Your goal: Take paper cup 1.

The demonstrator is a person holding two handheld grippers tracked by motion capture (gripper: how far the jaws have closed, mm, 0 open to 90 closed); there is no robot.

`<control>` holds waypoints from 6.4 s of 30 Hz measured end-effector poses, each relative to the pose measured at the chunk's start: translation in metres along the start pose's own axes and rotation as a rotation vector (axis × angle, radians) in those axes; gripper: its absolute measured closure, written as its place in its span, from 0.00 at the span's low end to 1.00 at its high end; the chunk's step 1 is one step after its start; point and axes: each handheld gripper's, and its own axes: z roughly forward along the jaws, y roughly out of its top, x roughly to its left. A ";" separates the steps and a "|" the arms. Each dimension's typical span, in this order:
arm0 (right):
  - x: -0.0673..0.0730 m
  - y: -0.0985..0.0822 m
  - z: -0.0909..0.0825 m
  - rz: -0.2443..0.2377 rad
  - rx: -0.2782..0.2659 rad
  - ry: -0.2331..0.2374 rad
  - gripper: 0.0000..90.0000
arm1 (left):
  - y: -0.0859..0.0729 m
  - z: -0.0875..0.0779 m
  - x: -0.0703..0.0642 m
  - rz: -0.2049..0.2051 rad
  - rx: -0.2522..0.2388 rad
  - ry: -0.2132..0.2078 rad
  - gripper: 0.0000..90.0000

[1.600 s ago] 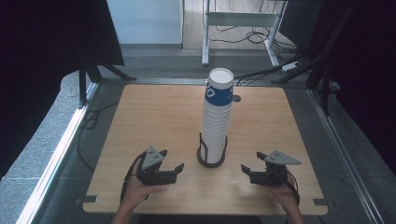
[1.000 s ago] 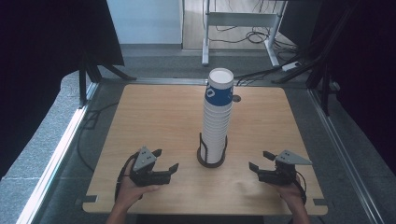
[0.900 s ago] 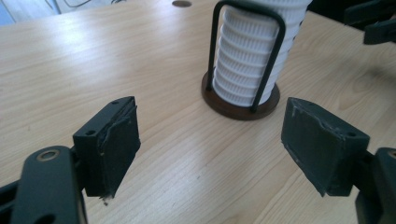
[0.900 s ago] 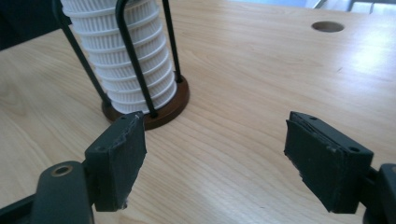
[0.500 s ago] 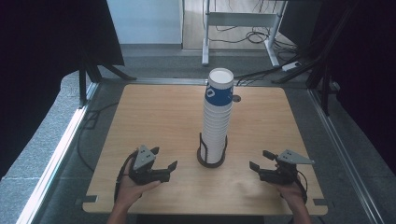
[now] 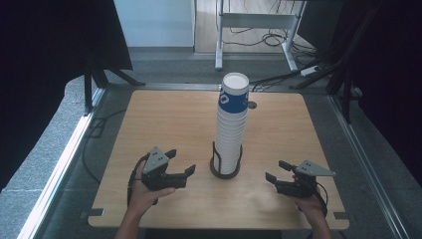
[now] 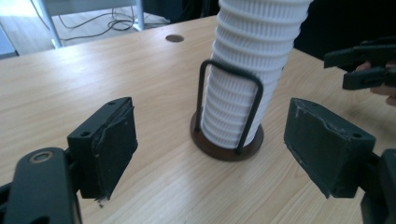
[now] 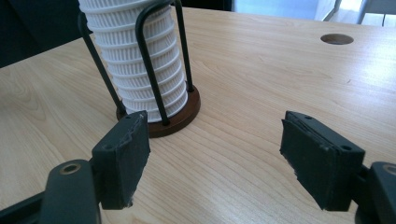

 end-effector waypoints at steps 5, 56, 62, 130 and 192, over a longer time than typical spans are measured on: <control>0.001 0.001 0.000 -0.009 -0.003 -0.001 0.27 | 0.010 0.006 -0.004 0.008 -0.013 -0.029 0.16; 0.008 -0.004 0.011 -0.088 0.058 -0.040 0.29 | 0.078 0.082 -0.032 0.101 -0.002 -0.137 0.07; 0.008 -0.004 0.011 -0.094 0.058 -0.044 0.30 | 0.079 0.098 -0.034 0.107 0.021 -0.104 0.09; 0.021 0.189 -0.006 -0.197 -0.105 0.268 0.25 | 0.080 0.113 -0.034 0.157 0.076 -0.104 0.14; 0.070 0.294 0.050 -0.269 -0.136 0.358 0.31 | 0.081 0.112 -0.036 0.163 0.089 -0.095 0.14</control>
